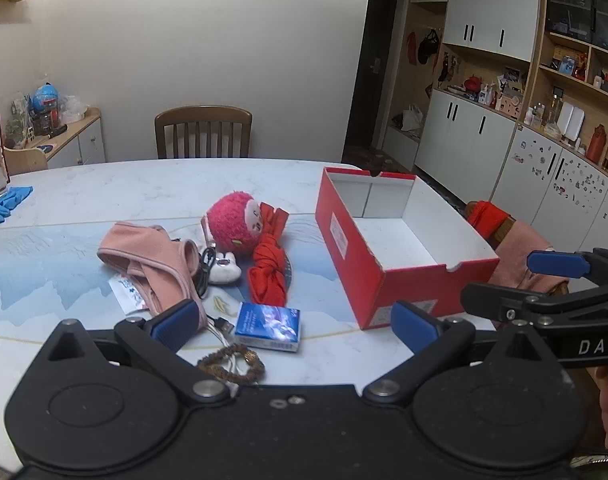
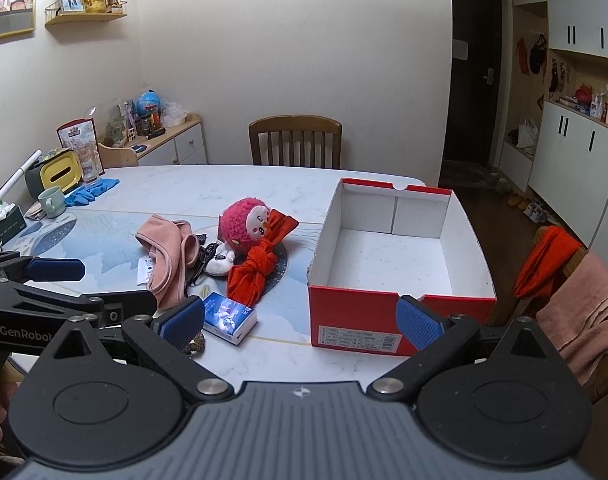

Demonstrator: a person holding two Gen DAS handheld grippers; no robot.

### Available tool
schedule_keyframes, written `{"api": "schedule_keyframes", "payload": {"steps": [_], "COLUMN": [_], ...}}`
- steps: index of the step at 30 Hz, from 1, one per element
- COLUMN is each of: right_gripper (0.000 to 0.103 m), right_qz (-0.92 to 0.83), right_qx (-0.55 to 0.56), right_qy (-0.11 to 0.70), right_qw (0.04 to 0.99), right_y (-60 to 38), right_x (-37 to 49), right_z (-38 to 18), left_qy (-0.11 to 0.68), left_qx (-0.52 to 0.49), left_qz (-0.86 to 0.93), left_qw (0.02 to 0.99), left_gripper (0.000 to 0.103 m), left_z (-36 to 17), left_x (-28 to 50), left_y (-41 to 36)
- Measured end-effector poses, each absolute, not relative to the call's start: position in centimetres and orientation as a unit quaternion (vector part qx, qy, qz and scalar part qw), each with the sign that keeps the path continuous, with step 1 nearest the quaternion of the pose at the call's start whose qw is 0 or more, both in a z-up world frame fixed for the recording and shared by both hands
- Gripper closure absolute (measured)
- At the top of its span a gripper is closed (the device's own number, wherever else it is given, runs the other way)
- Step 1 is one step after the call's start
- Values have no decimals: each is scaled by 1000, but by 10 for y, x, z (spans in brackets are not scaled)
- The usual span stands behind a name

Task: Organize objects
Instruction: 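Reach the left gripper down to the blue card box and grasp it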

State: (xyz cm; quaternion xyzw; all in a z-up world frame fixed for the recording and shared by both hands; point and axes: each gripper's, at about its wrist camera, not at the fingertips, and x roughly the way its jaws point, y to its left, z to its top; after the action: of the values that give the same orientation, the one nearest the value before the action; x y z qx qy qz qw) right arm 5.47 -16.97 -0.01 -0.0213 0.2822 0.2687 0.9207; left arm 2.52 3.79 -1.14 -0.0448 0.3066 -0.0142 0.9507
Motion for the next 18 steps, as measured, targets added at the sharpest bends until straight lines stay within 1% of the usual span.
{"api": "schedule_keyframes", "payload": {"steps": [10, 18], "right_gripper": [0, 0], "right_qz": [277, 248], "right_qx": [-25, -15], "right_qy": [267, 275], "right_qw": [923, 929], "right_y": [-134, -121], "right_x": [70, 82], "right_z": [10, 12], "left_qy": [293, 300], "left_qx": [-37, -23], "left_qz": [-32, -70], "left_qw": [955, 951], "left_gripper": [1, 2], "left_z": [-8, -13], "left_x": [54, 73], "left_y": [70, 82]}}
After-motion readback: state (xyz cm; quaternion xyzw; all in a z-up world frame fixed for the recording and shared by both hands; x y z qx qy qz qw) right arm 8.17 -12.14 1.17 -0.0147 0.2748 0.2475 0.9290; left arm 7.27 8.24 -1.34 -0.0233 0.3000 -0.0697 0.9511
